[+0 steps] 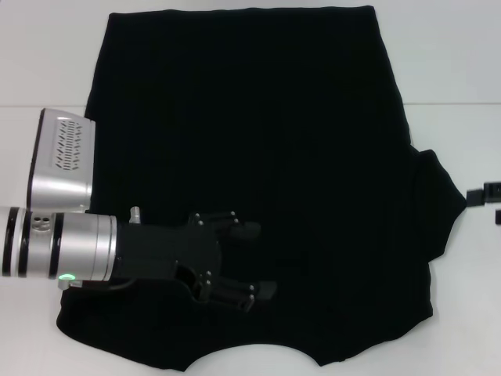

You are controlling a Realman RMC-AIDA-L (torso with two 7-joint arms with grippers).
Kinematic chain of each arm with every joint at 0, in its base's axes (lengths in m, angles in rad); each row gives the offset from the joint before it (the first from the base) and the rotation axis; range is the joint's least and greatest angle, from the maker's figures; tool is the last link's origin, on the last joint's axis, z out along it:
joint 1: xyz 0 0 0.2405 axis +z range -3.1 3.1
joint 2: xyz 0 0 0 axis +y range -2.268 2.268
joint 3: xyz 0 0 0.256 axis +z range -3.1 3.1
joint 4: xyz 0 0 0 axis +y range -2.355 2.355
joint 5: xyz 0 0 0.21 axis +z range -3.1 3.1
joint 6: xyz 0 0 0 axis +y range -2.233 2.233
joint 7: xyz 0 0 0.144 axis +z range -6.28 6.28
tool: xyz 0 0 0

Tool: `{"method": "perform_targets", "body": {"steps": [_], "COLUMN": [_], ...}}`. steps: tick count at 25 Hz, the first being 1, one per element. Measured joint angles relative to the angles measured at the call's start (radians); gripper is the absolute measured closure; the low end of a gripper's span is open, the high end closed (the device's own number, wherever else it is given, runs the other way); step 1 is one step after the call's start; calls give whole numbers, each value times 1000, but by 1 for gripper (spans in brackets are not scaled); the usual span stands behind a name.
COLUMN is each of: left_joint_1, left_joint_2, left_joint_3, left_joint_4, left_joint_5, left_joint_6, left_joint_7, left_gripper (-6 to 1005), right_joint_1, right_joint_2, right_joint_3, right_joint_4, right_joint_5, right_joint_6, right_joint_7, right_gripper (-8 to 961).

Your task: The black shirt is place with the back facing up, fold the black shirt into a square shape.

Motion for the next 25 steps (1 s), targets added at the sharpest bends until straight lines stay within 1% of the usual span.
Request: {"method": "perform_targets", "body": {"steps": [3,6,12,17,24,25], "left_joint_1": [0,-2,-9,-11,-11,-10], "left_joint_2": [1,3,4,6,8,8], "left_joint_3": [9,10,11,12,12,12], "left_joint_4": [4,6,6,6,6,6], "left_joint_5": [0,-1,-1,-1,-2,-2], "left_joint_6": [-9,-11,-22,-37,-52,-52], "left_joint_7": [1,2,3,2,-1,-1], "left_gripper": [54,55,57,59,62,63], "right_joint_1": [16,32,78,95,99,100], "right_joint_2": [5,18,45,67,82,83], "right_joint_3": [-5,-12,-35,-55,-57,-58], "right_joint_4": [10,35,132,149,159,166], "right_joint_5": [-48,-72,-94,-94,-97,-100], "right_joint_6": [15,64,206,263,317,328], "right_joint_7": [12,13,5,5,13,14], "right_gripper": [142,144,147,150,154,193]}}
